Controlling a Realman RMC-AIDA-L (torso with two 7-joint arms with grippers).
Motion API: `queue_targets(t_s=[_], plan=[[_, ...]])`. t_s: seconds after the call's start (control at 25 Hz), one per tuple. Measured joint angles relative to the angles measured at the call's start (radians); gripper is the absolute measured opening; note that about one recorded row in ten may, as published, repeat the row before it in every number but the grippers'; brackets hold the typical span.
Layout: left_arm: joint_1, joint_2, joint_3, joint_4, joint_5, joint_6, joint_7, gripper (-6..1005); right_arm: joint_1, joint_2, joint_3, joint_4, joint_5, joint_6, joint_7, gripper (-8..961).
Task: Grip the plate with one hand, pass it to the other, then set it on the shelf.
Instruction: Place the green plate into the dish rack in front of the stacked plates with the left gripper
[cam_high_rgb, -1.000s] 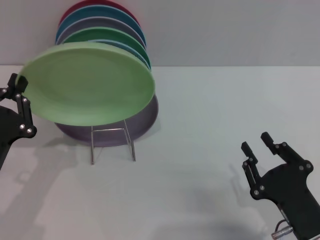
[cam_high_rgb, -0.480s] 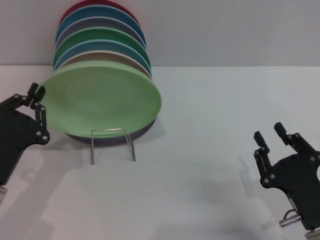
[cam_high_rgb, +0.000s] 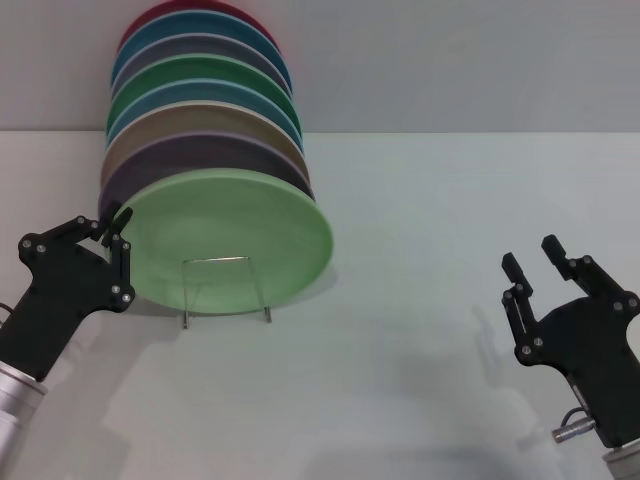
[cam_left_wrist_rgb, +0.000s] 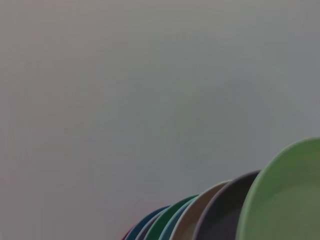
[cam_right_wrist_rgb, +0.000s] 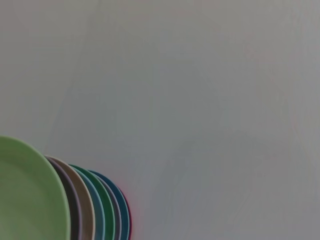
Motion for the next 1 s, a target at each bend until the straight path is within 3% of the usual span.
queue_targets(t_s=[0.64, 0.76, 0.84, 0.96, 1.0], plan=[[0.013, 0.002, -0.007, -0.001, -0.008, 0.014, 0.003, 48, 0.019, 0.000, 0.001, 0.001, 0.000, 0.016, 0.003, 391], [0.022, 0.003, -0.007, -0.001, -0.009, 0.030, 0.003, 156, 0.025, 0.000, 0.008, 0.000, 0.000, 0.021, 0.009, 393], [0.064, 0.003, -0.007, -0.001, -0.008, 0.103, 0.000, 228, 0.032, 0.000, 0.030, -0.001, 0.000, 0.027, 0.013, 394], [0.125, 0.003, -0.008, -0.016, -0.007, 0.211, -0.041, 460, 0.040, -0.001, 0.066, -0.001, 0.000, 0.032, 0.013, 396], [0.125, 0.003, -0.008, -0.016, -0.007, 0.211, -0.041, 467, 0.040, -0.001, 0.066, -0.001, 0.000, 0.032, 0.013, 396]])
